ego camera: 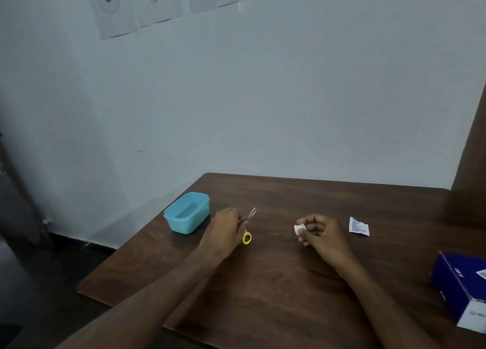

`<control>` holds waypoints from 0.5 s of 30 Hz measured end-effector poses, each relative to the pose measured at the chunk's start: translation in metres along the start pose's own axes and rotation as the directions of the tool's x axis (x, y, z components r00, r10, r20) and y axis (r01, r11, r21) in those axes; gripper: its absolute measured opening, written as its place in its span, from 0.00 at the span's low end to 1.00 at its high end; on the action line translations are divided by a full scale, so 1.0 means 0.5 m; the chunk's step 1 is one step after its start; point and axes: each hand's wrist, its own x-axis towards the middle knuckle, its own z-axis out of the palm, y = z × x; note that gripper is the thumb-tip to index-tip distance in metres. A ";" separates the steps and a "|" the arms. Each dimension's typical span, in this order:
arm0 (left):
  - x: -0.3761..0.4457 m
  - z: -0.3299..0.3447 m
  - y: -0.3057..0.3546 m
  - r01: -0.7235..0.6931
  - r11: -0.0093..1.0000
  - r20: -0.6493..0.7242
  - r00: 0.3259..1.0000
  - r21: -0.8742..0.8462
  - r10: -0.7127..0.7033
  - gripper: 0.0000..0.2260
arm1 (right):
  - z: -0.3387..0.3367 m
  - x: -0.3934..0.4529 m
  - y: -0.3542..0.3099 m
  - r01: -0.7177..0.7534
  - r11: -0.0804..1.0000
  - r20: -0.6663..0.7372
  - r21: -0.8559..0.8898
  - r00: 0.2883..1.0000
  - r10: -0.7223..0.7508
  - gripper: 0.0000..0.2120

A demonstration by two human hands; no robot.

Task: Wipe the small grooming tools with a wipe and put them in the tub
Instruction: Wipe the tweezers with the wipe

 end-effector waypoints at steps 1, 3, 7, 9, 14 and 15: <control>0.001 0.006 0.013 -0.024 0.999 0.003 1.000 -0.030 0.024 0.03 | 0.000 0.001 0.000 0.004 1.000 -0.010 -0.001 1.000 -0.004 0.11; 0.005 0.017 0.048 -0.053 0.992 0.021 0.998 -0.114 0.056 0.03 | -0.003 0.001 -0.002 0.008 1.000 -0.039 0.008 0.999 -0.008 0.12; 0.017 0.058 0.106 -0.026 0.944 0.062 0.997 -0.330 0.049 0.03 | -0.015 0.004 -0.002 -0.016 0.998 -0.145 0.065 0.989 0.026 0.05; 0.024 0.074 0.125 -0.043 0.909 0.027 0.998 -0.414 0.059 0.02 | -0.018 0.007 -0.007 -0.026 0.994 -0.204 0.105 0.978 0.047 0.04; 0.060 0.124 0.160 -0.077 0.853 0.020 0.995 -0.516 0.101 0.01 | -0.032 0.020 -0.003 -0.042 0.990 -0.326 0.137 0.942 0.085 0.05; 0.069 0.134 0.164 -0.078 0.840 0.026 0.994 -0.537 0.108 0.01 | -0.034 0.023 -0.001 -0.037 0.990 -0.347 0.134 0.934 0.082 0.05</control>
